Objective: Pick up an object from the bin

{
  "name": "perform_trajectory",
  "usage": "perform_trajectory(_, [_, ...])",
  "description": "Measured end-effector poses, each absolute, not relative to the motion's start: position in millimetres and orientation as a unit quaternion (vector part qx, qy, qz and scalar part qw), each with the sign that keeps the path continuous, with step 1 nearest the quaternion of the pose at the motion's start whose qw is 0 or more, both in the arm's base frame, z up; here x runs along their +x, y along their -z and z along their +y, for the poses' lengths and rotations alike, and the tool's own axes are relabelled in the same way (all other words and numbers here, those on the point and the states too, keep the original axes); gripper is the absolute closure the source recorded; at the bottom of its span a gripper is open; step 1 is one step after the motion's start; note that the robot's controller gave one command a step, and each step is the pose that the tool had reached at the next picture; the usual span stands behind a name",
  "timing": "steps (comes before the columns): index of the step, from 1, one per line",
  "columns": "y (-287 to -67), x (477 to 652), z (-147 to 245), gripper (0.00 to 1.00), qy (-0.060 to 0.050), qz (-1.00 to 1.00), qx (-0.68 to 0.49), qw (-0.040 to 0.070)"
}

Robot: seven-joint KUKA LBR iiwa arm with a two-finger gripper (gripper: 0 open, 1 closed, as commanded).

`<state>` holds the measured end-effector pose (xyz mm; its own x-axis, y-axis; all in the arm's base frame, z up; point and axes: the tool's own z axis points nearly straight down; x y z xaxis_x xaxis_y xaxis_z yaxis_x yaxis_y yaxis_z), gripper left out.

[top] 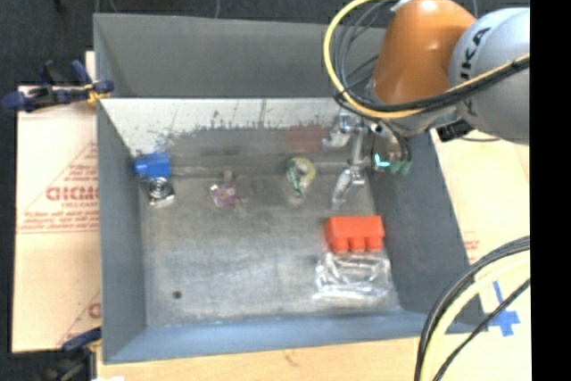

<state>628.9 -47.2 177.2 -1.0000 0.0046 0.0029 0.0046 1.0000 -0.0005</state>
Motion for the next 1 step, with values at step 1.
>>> perform_trajectory(1, [-169.6, 606.0, 85.1, 0.00, 0.001, -0.999, 0.052, -0.001])
